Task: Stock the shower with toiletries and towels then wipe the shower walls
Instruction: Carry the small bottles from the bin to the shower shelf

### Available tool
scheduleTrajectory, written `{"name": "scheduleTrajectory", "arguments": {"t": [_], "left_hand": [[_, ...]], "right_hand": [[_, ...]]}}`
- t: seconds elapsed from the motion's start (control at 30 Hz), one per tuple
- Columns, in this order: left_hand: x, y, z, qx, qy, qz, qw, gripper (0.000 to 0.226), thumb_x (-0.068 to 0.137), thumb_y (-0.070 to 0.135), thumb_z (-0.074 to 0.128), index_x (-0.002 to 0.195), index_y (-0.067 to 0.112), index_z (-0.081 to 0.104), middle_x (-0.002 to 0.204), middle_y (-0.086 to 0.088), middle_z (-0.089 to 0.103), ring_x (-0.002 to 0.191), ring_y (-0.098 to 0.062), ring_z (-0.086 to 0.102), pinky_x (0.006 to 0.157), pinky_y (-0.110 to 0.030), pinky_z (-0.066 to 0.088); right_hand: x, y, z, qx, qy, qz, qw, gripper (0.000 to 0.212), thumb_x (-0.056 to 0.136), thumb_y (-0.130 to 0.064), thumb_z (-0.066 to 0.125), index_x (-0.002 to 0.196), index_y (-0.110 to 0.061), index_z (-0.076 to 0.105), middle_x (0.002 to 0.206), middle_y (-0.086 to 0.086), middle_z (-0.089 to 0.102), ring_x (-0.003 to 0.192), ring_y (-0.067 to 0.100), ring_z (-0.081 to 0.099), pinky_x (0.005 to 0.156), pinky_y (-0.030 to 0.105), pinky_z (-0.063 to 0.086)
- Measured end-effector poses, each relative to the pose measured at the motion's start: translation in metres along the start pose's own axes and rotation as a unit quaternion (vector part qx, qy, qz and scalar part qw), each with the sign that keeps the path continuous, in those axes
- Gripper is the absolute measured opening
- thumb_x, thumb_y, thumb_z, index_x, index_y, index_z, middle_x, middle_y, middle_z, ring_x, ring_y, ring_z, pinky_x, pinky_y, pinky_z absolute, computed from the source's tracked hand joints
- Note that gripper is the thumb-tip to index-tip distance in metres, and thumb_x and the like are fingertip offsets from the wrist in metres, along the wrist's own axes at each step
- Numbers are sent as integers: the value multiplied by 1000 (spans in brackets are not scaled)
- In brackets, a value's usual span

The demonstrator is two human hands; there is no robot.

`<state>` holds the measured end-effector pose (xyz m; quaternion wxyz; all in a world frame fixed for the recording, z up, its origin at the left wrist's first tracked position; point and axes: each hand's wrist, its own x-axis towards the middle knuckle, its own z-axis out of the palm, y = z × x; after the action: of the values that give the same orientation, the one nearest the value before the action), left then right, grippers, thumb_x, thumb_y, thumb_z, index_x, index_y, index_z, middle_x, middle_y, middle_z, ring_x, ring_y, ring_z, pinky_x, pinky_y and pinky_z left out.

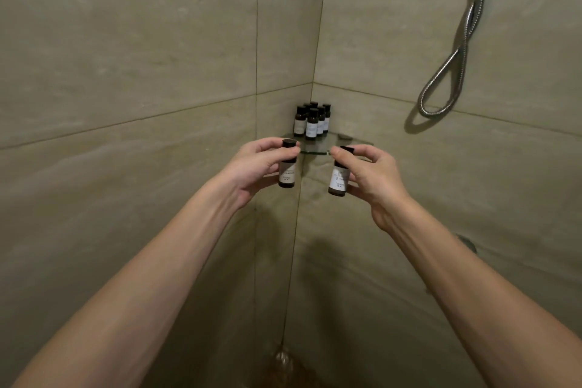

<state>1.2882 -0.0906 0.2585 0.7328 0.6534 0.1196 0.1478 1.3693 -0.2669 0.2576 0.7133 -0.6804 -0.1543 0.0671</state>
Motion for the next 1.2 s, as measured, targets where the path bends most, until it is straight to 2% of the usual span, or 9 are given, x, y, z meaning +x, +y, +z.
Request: {"name": "scheduleTrajectory", "arguments": {"t": [0.1,0.17,0.3,0.47,0.57,0.7,0.9,1.07,1.2], "left_hand": [[36,6,5,10,28,38,999,34,83,18,79,115,11,73,96,3,75,88,-12,71,81,-28,57],[56,9,2,46,52,60,996,31,81,21,82,111,14,75,104,-1,77,95,-15,73,83,-29,59],[90,16,-1,82,83,81,990,28,83,21,81,109,13,75,103,-5,77,93,-16,74,81,-30,61],[129,11,-2,91,97,86,987,23,85,18,79,107,12,74,93,-2,75,74,-5,71,60,-16,53],[150,3,-2,81,85,85,989,18,86,16,78,104,13,74,91,-1,74,75,-6,71,62,-18,54],[172,-7,-5,132,84,129,979,18,89,17,75,106,15,73,92,2,75,82,-8,70,68,-17,54],[187,-20,-9,296,107,232,920,23,89,29,71,112,25,75,98,14,75,91,4,68,80,-16,55],[187,-28,-13,293,117,235,919,30,91,33,69,120,26,70,101,13,74,91,4,69,82,-24,60],[182,-42,-13,311,130,234,912,52,86,30,74,135,21,57,108,10,72,96,-1,68,88,-30,59]], "right_hand": [[40,0,1,-9,-17,-12,1000,20,81,-27,83,91,-17,69,86,2,70,67,11,65,72,38,60],[61,2,5,-8,-24,-18,1000,21,80,-28,84,92,-17,70,79,-4,71,66,8,66,71,37,61],[100,11,16,-7,-32,-32,999,29,82,-28,83,102,-11,71,65,-13,72,64,5,70,69,33,60],[138,21,35,-14,-3,-41,999,27,82,-29,82,100,-13,70,86,7,77,74,18,72,72,43,60],[156,26,44,-25,16,-49,998,31,82,-30,81,104,-13,69,88,9,76,72,14,69,64,34,54],[176,36,57,-53,21,-72,996,28,83,-30,81,103,-15,70,90,6,75,79,16,71,66,30,54],[187,49,70,-76,42,-141,986,11,86,-28,77,92,-24,69,79,-5,73,69,4,67,58,20,52],[186,59,70,-108,46,-178,977,19,85,-39,77,99,-28,68,86,-9,73,82,6,69,69,28,57],[182,62,65,-192,43,-183,963,47,84,-56,71,120,-27,63,99,-13,69,93,2,65,84,35,59]]}}
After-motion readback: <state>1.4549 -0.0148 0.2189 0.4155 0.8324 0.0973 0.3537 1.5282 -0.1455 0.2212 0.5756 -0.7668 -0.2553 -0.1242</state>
